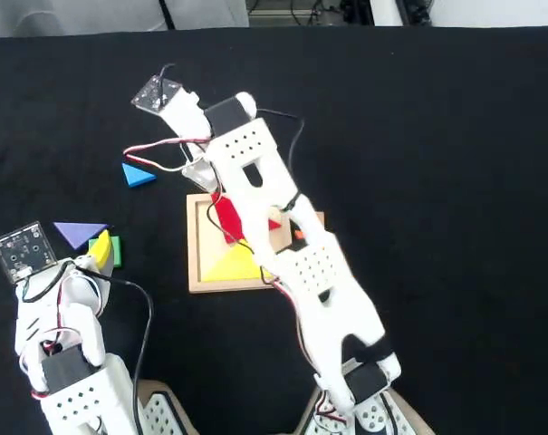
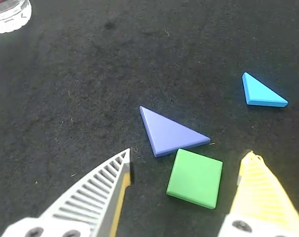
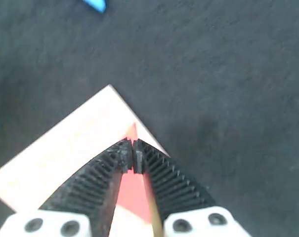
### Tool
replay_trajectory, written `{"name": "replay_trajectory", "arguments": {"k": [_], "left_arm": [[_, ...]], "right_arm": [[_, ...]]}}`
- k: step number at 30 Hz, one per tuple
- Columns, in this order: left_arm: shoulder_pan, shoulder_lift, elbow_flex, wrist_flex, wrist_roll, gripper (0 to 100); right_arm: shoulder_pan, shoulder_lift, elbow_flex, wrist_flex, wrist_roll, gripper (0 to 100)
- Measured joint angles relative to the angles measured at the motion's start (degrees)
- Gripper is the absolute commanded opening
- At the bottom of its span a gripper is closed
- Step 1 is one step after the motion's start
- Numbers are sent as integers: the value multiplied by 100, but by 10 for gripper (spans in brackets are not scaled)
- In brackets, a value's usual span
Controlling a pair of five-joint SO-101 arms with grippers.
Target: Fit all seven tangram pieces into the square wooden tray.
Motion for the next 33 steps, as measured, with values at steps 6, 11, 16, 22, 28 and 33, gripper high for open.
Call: {"name": "replay_trajectory", "arguments": {"k": [6,11,16,22,28,33], "left_arm": [[0,0,0,-9,0,338],[0,0,0,-9,0,338],[0,0,0,-9,0,338],[0,0,0,-9,0,338],[0,0,0,-9,0,338],[0,0,0,-9,0,338]], "right_arm": [[26,-1908,2514,-26,202,15],[114,-2866,3604,-334,202,15],[123,-2936,4105,-730,202,60],[9,-2576,4193,-659,-782,249],[-501,-2259,4448,-527,-202,245],[-580,-2259,4712,-782,-44,270]]}}
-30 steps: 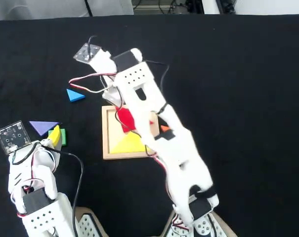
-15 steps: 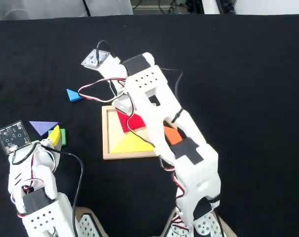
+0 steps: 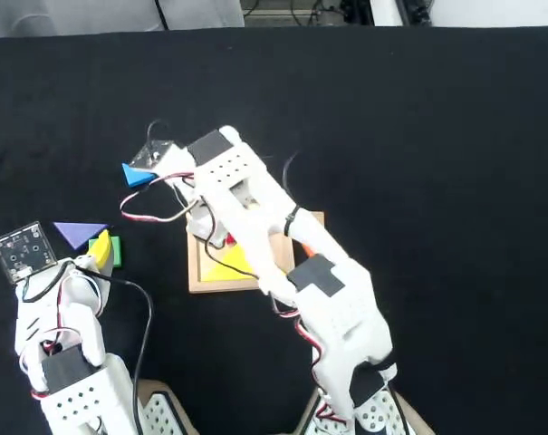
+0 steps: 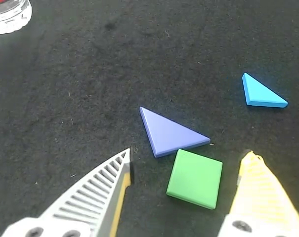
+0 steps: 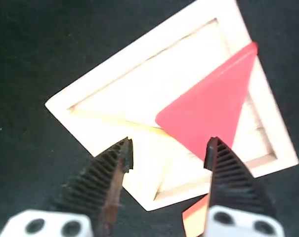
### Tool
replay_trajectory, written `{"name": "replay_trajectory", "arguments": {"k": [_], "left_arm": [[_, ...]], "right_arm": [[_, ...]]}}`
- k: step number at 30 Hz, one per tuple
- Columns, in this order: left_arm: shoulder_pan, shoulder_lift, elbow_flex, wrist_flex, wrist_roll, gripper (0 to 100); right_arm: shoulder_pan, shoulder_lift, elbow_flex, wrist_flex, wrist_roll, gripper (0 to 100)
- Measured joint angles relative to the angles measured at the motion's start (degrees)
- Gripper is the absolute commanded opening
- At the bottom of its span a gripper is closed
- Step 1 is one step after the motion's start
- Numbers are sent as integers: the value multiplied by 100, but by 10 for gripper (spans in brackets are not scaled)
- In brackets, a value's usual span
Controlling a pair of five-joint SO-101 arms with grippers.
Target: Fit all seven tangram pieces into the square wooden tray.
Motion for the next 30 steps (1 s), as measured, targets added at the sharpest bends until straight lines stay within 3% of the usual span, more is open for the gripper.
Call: {"name": "replay_trajectory", "arguments": {"k": [8,30], "left_arm": [[18,0,0,0,0,338],[167,0,0,0,0,338]], "right_arm": [[0,0,545,-633,369,313],[79,554,387,-853,677,331]]}}
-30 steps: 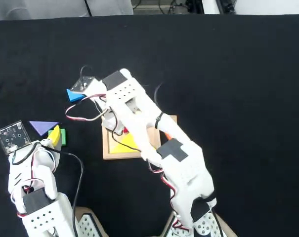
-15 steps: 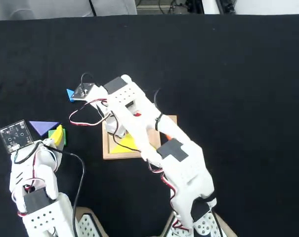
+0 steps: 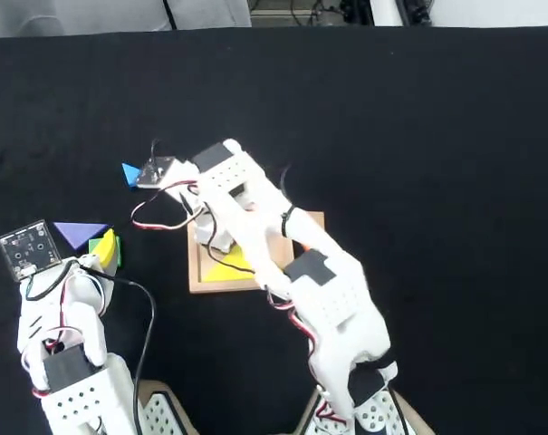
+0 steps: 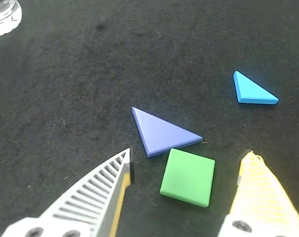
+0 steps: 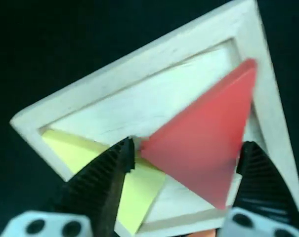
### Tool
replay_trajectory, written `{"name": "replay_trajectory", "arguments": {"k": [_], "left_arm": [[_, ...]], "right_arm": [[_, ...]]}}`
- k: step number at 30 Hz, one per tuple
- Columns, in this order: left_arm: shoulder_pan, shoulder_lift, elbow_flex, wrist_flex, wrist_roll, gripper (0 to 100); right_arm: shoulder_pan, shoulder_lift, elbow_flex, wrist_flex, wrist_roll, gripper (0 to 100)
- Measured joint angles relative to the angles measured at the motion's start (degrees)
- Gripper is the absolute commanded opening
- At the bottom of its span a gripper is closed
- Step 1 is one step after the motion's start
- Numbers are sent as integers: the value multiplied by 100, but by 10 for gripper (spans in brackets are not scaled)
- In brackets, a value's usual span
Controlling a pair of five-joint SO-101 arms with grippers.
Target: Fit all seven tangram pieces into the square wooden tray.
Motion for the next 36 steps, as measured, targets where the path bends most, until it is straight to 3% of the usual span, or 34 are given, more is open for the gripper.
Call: {"name": "replay_trajectory", "arguments": {"k": [11,17,27,30,36], "left_arm": [[0,0,0,0,0,338],[0,0,0,0,0,338],[0,0,0,0,0,338],[0,0,0,0,0,338],[0,0,0,0,0,338]], "right_arm": [[0,53,-18,-70,0,321],[62,53,-70,-141,0,137],[132,18,-308,35,9,130],[97,-132,-457,519,316,128],[105,-941,-642,1538,1653,127]]}}
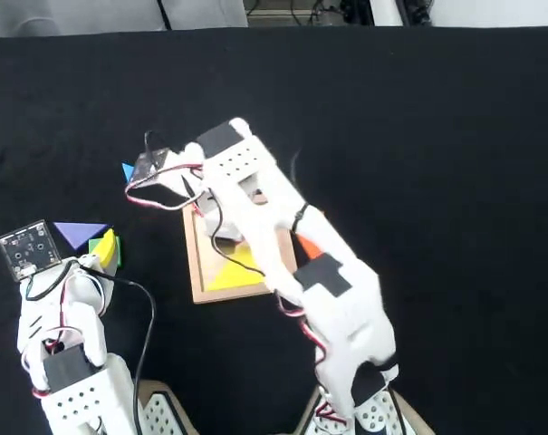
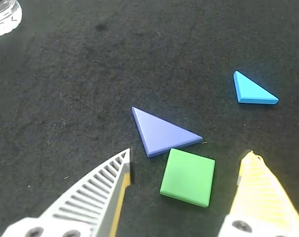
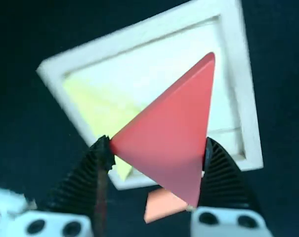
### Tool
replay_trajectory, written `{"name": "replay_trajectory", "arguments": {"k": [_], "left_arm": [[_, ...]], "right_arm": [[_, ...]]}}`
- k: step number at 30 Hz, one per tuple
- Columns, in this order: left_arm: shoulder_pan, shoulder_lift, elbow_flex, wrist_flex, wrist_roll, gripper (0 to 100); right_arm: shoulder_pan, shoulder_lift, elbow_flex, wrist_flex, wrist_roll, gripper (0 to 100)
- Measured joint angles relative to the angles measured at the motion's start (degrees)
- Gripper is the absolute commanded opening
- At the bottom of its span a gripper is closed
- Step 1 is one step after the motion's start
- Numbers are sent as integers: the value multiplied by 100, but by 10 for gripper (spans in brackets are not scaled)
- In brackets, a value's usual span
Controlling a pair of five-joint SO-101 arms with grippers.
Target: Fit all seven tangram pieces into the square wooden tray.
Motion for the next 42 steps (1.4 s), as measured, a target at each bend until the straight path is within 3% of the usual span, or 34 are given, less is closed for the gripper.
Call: {"name": "replay_trajectory", "arguments": {"k": [6,10,13,16,27,34,38,42], "left_arm": [[0,0,0,0,0,338],[0,0,0,0,0,338],[0,0,0,0,0,338],[0,0,0,0,0,338],[0,0,0,0,0,338],[0,0,0,0,0,338],[0,0,0,0,0,338],[0,0,0,0,0,338]], "right_arm": [[0,-501,0,70,1688,119],[-44,-545,237,70,3015,8],[-62,-545,536,79,3965,51],[-79,-545,853,79,4413,82],[-18,-686,633,79,4501,81],[677,-2330,554,79,3103,81],[651,-4070,1793,79,2690,81],[633,-5846,3930,-316,2523,85]]}}
